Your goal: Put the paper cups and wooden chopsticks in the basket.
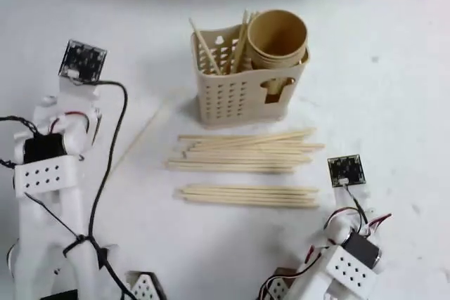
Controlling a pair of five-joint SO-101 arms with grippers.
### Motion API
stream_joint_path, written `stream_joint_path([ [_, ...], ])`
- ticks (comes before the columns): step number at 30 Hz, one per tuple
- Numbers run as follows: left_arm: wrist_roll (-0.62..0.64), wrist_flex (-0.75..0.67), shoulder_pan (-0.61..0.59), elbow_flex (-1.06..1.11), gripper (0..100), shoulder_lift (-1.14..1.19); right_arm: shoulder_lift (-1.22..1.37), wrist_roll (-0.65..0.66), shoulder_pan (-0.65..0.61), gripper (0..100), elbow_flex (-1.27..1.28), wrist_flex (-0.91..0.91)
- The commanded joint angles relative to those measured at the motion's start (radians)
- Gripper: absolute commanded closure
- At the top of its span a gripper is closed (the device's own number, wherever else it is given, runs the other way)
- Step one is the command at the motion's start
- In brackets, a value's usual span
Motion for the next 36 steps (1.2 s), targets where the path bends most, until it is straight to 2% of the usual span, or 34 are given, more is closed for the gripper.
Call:
stream_joint_path([
  [1,-0.009,-0.025,-0.027,0.011,91,-0.022,-0.005,0.012,0.019,97.4,-0.003,-0.016],
  [7,-0.046,-0.026,-0.019,-0.035,91,0.203,-0.005,0.012,0.019,97.4,-0.003,-0.016],
  [12,-0.1,-0.006,0.036,-0.213,91,0.506,-0.005,0.012,0.019,97.4,-0.003,-0.016],
  [17,-0.127,0.13,0.13,-0.405,85,0.731,-0.005,0.012,0.019,97.4,-0.003,-0.016],
  [30,-0.127,0.152,0.189,-0.508,85,0.931,-0.005,0.012,0.019,97.4,-0.003,-0.016],
  [36,-0.103,0.178,0.185,-0.545,85,0.941,-0.005,0.012,0.019,97.4,-0.003,-0.016],
])
